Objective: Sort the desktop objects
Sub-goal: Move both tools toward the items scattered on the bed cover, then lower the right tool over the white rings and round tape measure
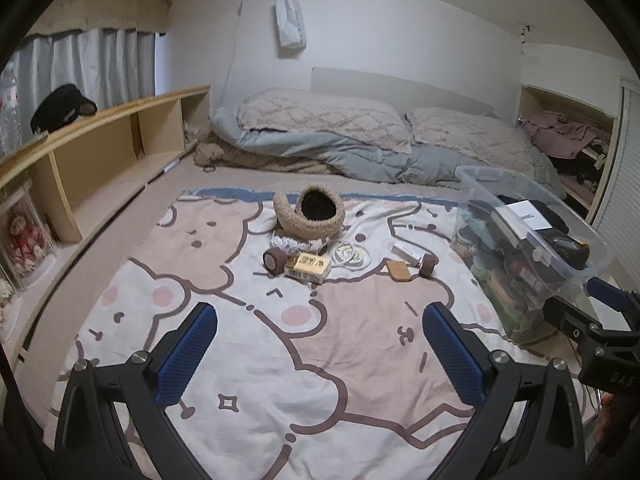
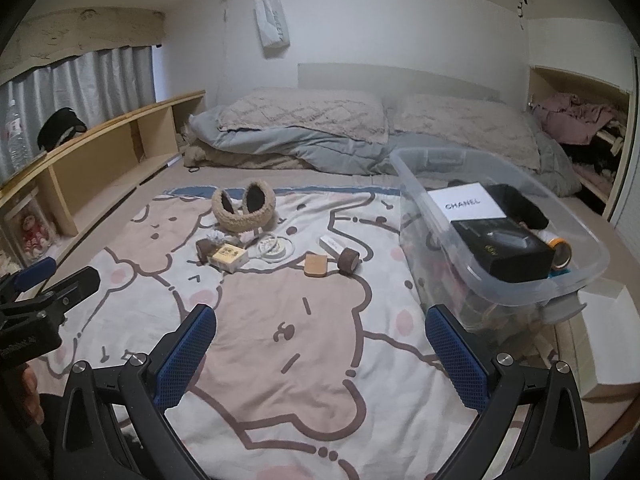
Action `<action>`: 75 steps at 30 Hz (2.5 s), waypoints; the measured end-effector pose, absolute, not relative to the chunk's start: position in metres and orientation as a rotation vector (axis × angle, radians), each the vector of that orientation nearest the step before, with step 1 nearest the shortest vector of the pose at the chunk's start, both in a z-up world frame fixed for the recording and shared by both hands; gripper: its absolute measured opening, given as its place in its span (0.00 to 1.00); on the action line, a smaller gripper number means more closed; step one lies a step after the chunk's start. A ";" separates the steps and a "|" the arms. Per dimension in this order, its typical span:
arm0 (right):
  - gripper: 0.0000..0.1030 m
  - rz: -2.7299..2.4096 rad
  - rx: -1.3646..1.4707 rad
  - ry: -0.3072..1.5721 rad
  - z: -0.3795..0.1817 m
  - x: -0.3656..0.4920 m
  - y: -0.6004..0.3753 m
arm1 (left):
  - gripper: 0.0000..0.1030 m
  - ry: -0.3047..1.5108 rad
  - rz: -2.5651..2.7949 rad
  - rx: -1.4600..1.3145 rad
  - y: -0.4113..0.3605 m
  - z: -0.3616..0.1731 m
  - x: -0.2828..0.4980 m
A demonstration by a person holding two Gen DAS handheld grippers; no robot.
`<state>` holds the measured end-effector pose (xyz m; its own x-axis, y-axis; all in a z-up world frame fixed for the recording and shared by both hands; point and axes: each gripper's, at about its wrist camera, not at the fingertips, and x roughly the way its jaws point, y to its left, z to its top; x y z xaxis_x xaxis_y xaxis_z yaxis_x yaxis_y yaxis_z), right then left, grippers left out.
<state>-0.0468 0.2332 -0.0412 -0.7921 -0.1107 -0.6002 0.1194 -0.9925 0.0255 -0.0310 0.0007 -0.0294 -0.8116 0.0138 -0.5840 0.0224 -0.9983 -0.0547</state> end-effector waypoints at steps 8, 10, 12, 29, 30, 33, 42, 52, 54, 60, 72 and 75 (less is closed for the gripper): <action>1.00 -2.817 1.021 0.023 -0.068 -0.084 0.221 | 1.00 0.149 -2.926 1.017 -0.013 -0.057 -0.061; 1.00 -2.801 1.026 0.014 -0.073 -0.095 0.217 | 1.00 0.159 -2.913 1.024 -0.017 -0.062 -0.067; 1.00 -2.784 1.042 0.010 -0.078 -0.108 0.213 | 1.00 0.167 -2.899 1.038 -0.020 -0.066 -0.075; 1.00 -2.763 1.132 0.017 -0.125 -0.215 0.205 | 1.00 0.099 -2.822 1.023 -0.035 -0.105 -0.190; 1.00 -2.765 1.142 0.014 -0.129 -0.222 0.206 | 1.00 0.096 -2.819 1.030 -0.035 -0.109 -0.196; 1.00 -2.775 1.166 -0.010 -0.141 -0.239 0.207 | 1.00 0.077 -2.805 1.047 -0.036 -0.122 -0.214; 1.00 -2.780 1.269 0.007 -0.188 -0.286 0.205 | 1.00 0.093 -2.762 1.110 -0.043 -0.157 -0.255; 1.00 -2.725 1.299 0.072 -0.206 -0.331 0.170 | 1.00 0.079 -2.741 1.240 -0.037 -0.191 -0.262; 1.00 -2.714 1.309 0.042 -0.206 -0.342 0.164 | 1.00 0.057 -2.751 1.252 -0.031 -0.193 -0.262; 1.00 -2.693 1.315 0.043 -0.209 -0.369 0.140 | 1.00 -0.016 -2.795 1.243 -0.017 -0.190 -0.259; 1.00 -2.658 1.472 0.130 -0.246 -0.421 0.123 | 1.00 0.116 -2.817 1.164 -0.043 -0.167 -0.254; 1.00 -2.661 1.459 0.122 -0.249 -0.407 0.130 | 1.00 0.149 -2.810 1.166 -0.046 -0.167 -0.253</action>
<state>-0.4069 0.1300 -0.2491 -0.5343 -0.0532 -0.8436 0.1299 -0.9913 -0.0197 -0.2530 -0.0461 -0.1671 -0.7029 -0.0505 -0.7095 0.1254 -0.9907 -0.0537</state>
